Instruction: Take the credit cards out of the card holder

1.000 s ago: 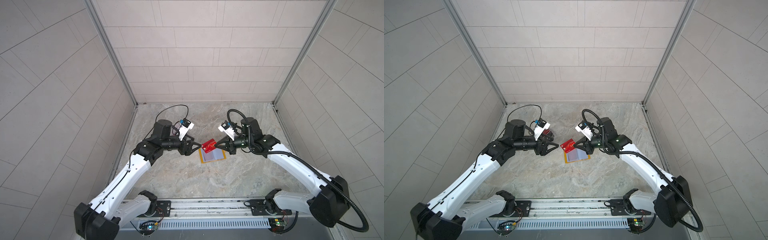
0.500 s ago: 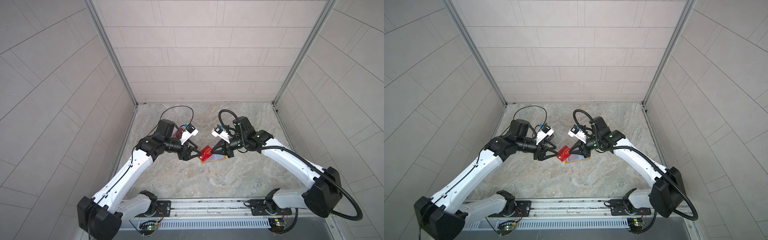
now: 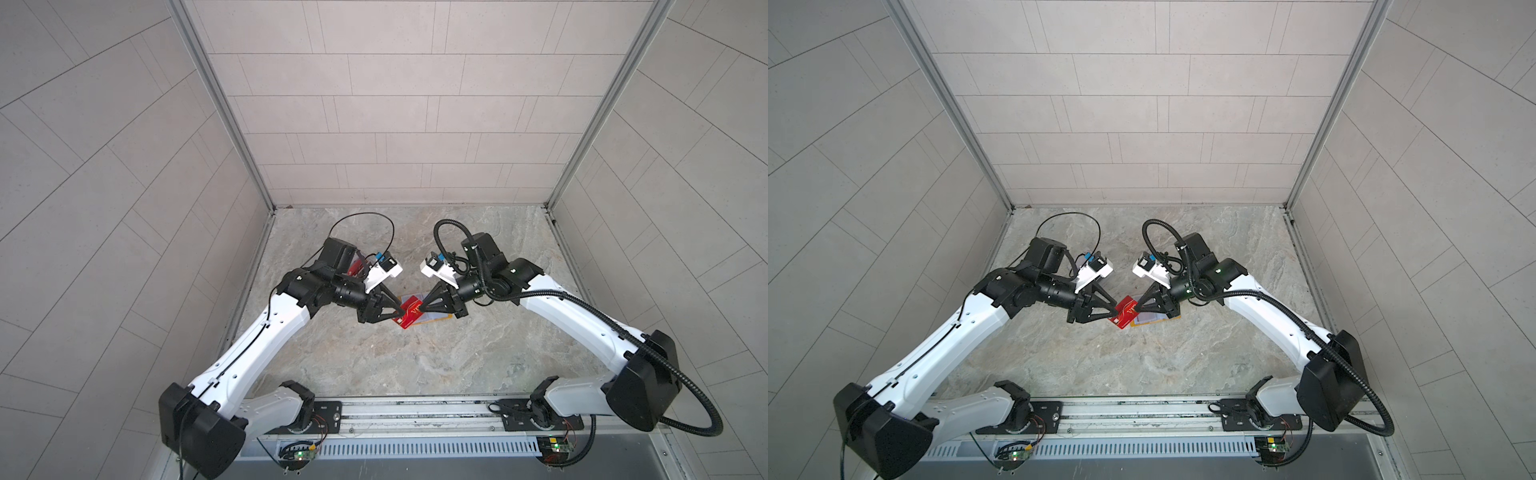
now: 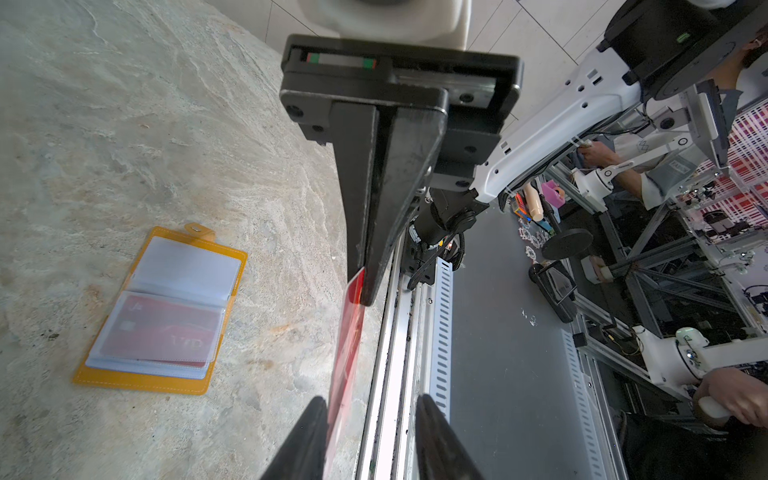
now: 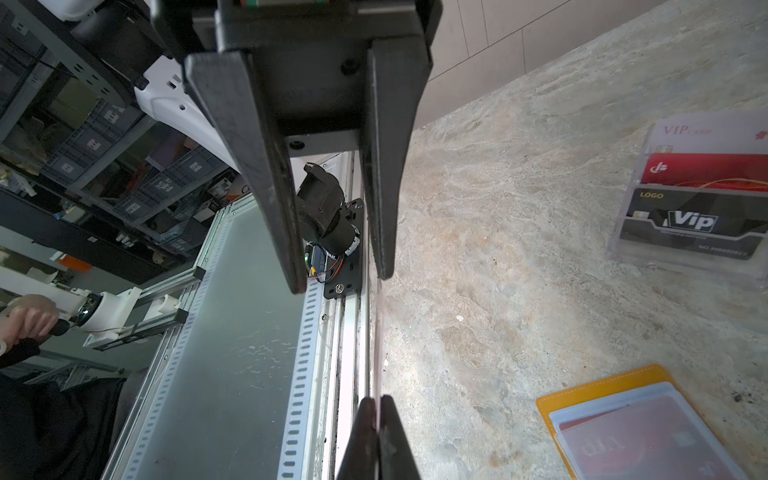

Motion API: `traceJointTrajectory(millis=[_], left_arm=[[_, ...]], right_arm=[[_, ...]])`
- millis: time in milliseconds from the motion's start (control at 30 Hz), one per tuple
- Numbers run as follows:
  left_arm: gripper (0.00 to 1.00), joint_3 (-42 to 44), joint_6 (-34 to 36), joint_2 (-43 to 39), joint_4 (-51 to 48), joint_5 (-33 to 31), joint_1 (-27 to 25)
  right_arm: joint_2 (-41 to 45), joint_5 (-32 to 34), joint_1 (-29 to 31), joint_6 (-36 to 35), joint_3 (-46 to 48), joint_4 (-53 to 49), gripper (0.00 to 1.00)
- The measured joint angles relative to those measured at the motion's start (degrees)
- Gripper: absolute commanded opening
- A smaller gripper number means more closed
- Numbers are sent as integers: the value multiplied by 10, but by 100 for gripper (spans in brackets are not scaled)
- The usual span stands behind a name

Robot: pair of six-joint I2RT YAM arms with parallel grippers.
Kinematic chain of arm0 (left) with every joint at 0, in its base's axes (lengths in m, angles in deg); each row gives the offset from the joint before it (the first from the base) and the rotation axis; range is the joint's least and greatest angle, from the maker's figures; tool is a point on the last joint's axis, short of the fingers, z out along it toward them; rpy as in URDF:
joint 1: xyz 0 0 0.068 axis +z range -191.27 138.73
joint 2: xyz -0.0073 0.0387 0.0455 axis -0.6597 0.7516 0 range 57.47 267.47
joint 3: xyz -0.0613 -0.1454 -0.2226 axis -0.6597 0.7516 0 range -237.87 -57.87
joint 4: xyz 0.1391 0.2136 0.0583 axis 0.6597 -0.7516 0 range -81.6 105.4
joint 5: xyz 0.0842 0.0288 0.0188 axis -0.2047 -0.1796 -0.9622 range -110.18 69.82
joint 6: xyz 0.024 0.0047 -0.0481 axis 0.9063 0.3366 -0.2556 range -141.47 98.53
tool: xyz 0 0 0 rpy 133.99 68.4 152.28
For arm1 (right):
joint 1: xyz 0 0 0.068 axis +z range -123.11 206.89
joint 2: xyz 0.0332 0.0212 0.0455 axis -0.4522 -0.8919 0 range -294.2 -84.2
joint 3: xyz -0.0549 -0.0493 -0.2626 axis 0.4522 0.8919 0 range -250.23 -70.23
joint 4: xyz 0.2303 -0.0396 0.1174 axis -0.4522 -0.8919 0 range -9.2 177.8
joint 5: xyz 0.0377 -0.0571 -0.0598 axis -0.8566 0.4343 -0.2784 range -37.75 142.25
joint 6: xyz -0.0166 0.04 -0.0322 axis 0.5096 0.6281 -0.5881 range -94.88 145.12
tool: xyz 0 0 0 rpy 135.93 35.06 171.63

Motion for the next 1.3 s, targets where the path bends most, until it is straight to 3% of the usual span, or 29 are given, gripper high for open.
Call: traceJointTrajectory(millis=[333,633,833,1133,1300], left_arm=[[35,-5,10,8,-14,-1,-4],[17,-5,19,8,-21,-2,-4],[15,-5,25,8,-24,-2,-4],[2,-6,26,9,-29,-4,-4],[0,-7,24,9,-28,-15,-4]], right_arm=[[-20,-15,2,-22,-24,-14,0],[-23,-21,4,-37,-30,-25,0],[-23,-24,4,-40,-31,-27,0],[-23,-27,5,-40,-31,-29,0],[-23,-17,5,-31,-31,-23,23]])
